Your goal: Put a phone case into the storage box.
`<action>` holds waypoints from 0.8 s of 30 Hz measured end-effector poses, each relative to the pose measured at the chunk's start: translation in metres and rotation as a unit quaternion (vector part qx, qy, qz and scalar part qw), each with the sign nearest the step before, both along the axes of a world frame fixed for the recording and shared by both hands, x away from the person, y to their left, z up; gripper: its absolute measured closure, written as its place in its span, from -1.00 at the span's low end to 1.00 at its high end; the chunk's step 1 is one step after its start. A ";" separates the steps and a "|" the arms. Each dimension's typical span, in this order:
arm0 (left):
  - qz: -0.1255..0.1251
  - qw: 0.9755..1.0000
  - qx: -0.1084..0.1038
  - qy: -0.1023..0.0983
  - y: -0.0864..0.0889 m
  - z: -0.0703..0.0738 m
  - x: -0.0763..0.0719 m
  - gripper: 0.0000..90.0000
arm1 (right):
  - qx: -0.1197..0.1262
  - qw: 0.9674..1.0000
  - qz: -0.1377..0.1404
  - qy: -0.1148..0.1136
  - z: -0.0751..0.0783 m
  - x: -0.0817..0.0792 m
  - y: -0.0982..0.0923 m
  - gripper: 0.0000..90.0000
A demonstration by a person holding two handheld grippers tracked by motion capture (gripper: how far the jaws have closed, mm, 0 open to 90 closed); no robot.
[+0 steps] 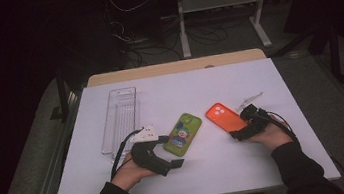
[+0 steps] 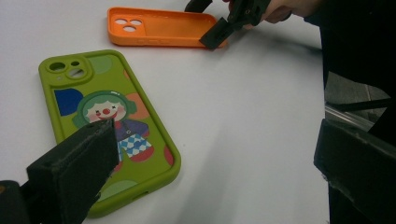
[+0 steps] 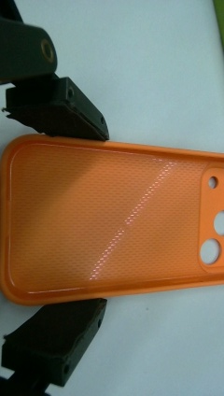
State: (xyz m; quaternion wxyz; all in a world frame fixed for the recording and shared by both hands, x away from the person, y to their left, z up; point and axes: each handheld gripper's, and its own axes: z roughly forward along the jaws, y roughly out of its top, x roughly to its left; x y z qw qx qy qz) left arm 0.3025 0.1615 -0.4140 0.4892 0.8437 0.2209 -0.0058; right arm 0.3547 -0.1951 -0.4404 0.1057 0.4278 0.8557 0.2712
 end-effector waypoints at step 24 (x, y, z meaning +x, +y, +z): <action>-0.014 0.999 0.025 -0.014 -0.006 0.022 0.019 -1.00 | 0.028 0.998 0.047 -0.032 0.042 0.006 -0.013 -0.66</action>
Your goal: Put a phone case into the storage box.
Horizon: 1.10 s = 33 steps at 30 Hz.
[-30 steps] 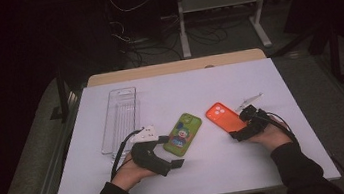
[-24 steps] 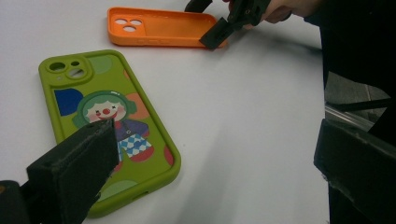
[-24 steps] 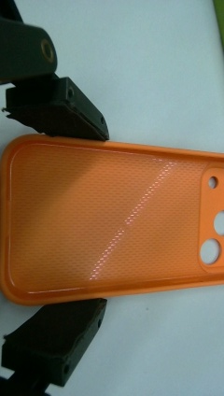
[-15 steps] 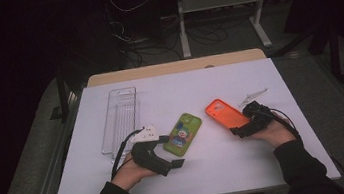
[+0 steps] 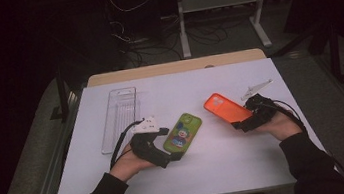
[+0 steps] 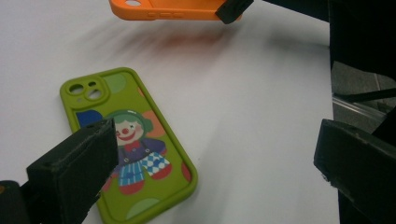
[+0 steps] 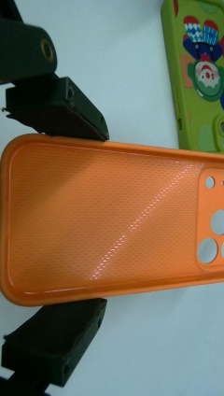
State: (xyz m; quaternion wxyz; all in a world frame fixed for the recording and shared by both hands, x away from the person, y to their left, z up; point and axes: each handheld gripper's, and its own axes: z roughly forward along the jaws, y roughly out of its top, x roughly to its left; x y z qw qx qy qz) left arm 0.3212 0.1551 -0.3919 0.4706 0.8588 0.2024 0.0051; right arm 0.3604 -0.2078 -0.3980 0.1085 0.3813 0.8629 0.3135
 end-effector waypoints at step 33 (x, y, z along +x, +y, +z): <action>-0.042 0.998 0.023 -0.042 -0.016 0.028 0.031 -1.00 | -0.012 0.988 0.150 -0.023 0.021 0.003 0.024 -0.66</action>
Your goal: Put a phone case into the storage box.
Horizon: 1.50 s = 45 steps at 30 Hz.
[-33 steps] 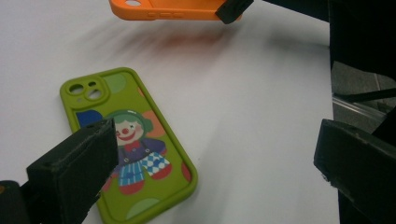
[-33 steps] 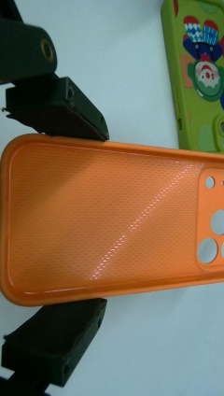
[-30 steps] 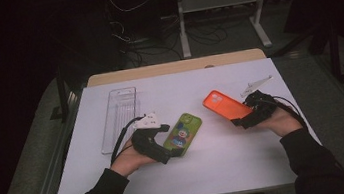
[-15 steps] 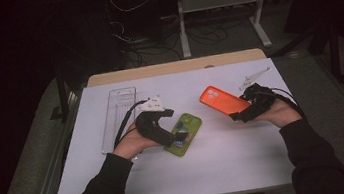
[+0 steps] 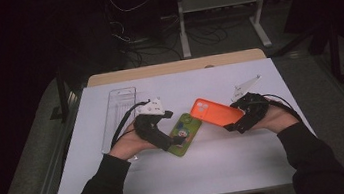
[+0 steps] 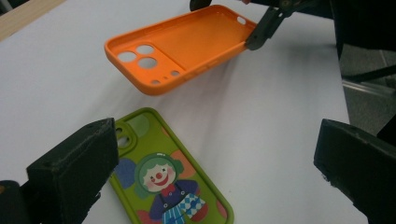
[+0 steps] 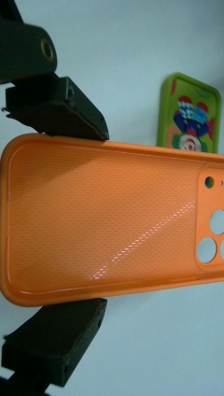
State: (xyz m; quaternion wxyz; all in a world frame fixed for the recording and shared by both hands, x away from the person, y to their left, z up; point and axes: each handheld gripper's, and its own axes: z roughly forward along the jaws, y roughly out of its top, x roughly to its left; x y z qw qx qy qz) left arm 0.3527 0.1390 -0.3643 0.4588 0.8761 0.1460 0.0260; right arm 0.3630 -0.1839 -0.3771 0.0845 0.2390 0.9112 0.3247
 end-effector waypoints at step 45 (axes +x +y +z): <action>-0.127 0.990 0.069 0.001 -0.010 -0.011 -0.014 -1.00 | -0.016 0.982 0.186 -0.002 0.003 -0.040 0.071 -0.66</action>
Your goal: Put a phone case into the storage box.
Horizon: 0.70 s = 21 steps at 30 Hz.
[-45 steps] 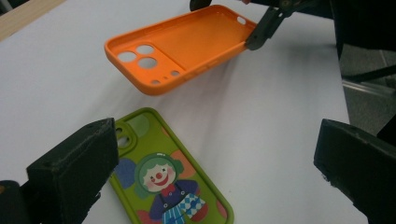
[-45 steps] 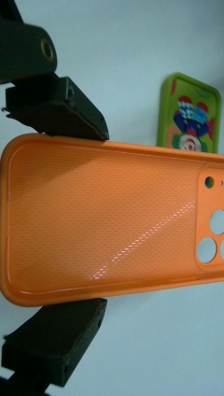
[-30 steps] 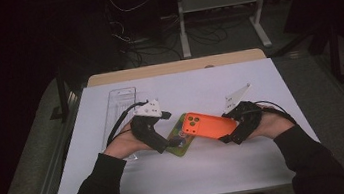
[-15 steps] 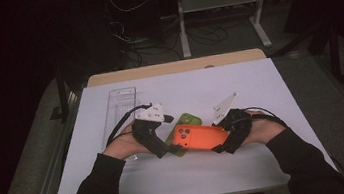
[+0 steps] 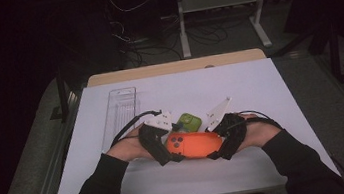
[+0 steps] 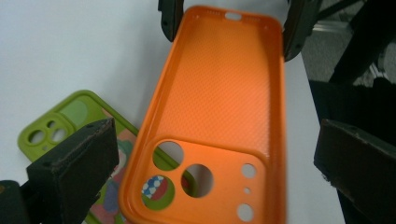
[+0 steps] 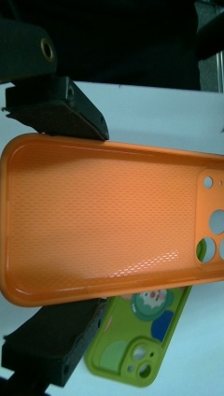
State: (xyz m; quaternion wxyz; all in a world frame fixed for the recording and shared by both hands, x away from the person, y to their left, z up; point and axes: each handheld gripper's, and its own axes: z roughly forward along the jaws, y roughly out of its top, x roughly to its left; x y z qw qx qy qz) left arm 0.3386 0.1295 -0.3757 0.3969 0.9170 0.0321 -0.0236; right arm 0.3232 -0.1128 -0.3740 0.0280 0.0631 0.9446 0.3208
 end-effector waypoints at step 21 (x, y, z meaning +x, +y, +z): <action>-0.027 0.999 0.038 0.007 -0.006 -0.012 -0.004 -0.89 | 0.012 1.000 0.020 0.003 0.006 -0.005 0.005 -0.66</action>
